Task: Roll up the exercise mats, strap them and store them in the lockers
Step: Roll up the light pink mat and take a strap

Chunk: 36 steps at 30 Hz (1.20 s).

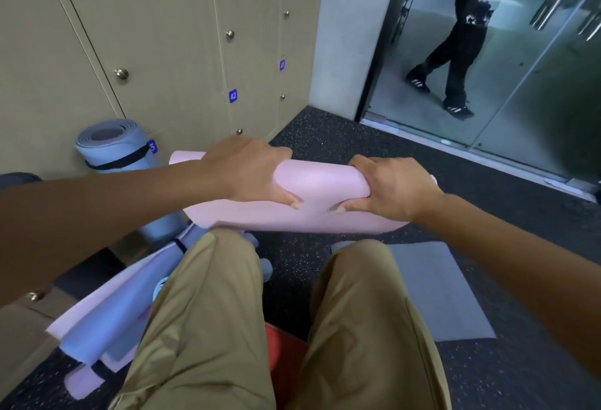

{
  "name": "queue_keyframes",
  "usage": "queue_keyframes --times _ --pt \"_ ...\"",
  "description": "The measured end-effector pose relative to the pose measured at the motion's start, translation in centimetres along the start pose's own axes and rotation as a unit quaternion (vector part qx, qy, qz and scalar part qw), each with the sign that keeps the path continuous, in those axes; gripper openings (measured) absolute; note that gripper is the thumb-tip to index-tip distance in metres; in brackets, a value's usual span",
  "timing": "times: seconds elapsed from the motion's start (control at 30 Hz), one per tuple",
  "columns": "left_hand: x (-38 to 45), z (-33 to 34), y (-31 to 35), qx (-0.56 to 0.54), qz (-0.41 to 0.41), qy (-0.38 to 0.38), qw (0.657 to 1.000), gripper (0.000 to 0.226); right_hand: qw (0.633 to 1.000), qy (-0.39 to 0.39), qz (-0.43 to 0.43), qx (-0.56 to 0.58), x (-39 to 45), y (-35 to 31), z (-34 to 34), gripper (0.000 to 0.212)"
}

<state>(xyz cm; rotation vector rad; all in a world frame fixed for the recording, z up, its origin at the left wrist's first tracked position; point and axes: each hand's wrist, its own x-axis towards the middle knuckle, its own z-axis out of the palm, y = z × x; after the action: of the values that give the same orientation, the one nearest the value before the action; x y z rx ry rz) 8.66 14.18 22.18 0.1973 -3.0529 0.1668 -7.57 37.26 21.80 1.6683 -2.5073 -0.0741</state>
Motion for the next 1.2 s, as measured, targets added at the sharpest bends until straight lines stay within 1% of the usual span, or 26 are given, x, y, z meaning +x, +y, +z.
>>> queue_keyframes --times 0.07,0.17,0.33,0.43,0.57,0.73,0.77,0.87,0.9,0.93,1.03,1.07,1.13,1.2 --pt "-0.8 -1.3 0.6 -0.007 0.008 0.002 1.0 0.072 1.0 -0.006 -0.002 -0.004 -1.3 -0.4 -1.6 0.087" --pt "-2.8 -3.0 1.8 -0.022 0.014 -0.014 1.0 0.073 1.0 -0.027 -0.006 0.011 -3.8 -1.5 -3.5 0.087" --pt "-7.2 -3.6 4.6 -0.05 0.004 -0.066 0.997 0.069 0.996 -0.069 -0.01 0.047 -8.6 -4.1 -4.7 0.091" --pt "-9.7 -2.4 6.2 -0.059 0.002 -0.108 0.992 0.074 0.992 -0.109 -0.006 0.061 -11.2 -5.7 -4.2 0.094" --pt "-12.6 -0.2 7.9 -0.076 0.019 -0.12 0.99 0.081 0.987 -0.142 -0.015 0.076 -13.7 -7.1 -2.1 0.088" --pt "-15.4 2.1 9.7 -0.112 0.016 -0.133 0.985 0.073 0.976 -0.166 -0.024 0.136 -15.6 -8.0 -0.1 0.072" --pt "-15.9 2.8 9.9 -0.125 0.018 -0.113 0.986 0.072 0.976 -0.164 -0.026 0.144 -15.8 -8.2 0.1 0.069" --pt "-16.9 5.2 9.9 -0.142 0.063 0.015 0.988 0.07 0.977 -0.146 -0.041 0.152 -16.4 -8.6 0.9 0.067" --pt "-17.0 5.8 9.9 -0.139 0.072 0.044 0.987 0.071 0.976 -0.144 -0.042 0.156 -16.6 -8.6 1.1 0.067" --pt "-17.1 6.3 10.0 -0.14 0.074 0.057 0.986 0.072 0.976 -0.143 -0.044 0.157 -16.7 -8.7 1.4 0.068" --pt "-17.1 7.1 10.3 -0.159 0.061 0.053 0.984 0.072 0.982 -0.124 -0.051 0.133 -16.8 -8.6 2.5 0.073" --pt "-17.0 7.3 10.2 -0.159 0.058 0.046 0.984 0.073 0.986 -0.1 -0.052 0.122 -16.9 -8.6 3.0 0.074" --pt "-16.6 7.5 10.0 -0.166 0.052 0.018 0.985 0.075 0.992 -0.028 -0.051 0.11 -17.0 -8.7 4.0 0.072" --pt "-16.0 7.4 9.5 -0.182 0.047 -0.033 0.982 0.079 0.991 0.018 -0.049 0.121 -17.3 -8.9 4.8 0.068"
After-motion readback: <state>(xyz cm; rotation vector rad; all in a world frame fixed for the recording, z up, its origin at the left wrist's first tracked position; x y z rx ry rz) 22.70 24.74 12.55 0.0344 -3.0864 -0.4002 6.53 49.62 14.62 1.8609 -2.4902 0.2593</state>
